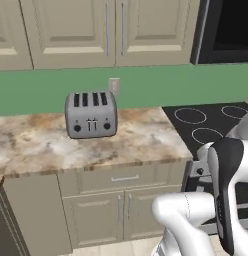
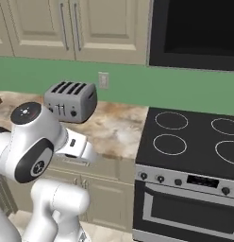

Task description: Move the cutting board and knife to the sink. Then move spray from the cabinet to the counter.

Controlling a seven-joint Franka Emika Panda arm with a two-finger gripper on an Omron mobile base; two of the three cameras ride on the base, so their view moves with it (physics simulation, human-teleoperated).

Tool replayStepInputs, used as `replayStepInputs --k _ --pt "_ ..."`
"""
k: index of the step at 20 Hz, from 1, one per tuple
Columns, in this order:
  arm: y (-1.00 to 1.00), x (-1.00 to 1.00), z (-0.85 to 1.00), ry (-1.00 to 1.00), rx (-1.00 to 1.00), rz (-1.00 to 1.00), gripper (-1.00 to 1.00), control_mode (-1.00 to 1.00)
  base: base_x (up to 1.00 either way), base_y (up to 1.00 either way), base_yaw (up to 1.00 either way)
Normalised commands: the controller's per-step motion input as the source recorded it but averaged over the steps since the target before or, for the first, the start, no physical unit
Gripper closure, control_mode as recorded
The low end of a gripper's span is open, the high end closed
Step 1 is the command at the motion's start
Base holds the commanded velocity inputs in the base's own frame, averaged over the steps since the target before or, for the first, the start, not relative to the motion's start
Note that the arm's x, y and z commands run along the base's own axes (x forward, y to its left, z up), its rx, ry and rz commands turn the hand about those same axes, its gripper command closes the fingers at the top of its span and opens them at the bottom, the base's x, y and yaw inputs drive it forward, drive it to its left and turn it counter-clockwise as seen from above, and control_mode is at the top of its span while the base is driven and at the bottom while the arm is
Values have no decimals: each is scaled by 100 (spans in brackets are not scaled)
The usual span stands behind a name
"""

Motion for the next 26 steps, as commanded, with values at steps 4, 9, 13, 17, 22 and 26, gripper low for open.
replayStepInputs --k 4,9,13,17,22,26 --pt "0 0 0 0 0 0 -100 100 -32 -72 10" --pt "0 0 0 0 0 0 -100 100 -35 -69 5" --pt "0 0 0 0 0 0 -100 100 -34 -44 8" --pt "0 0 0 0 0 0 -100 100 -34 -39 11" --pt "0 0 0 0 0 0 -100 100 -31 -42 11" --pt "0 0 0 0 0 0 -100 100 -30 -61 12"
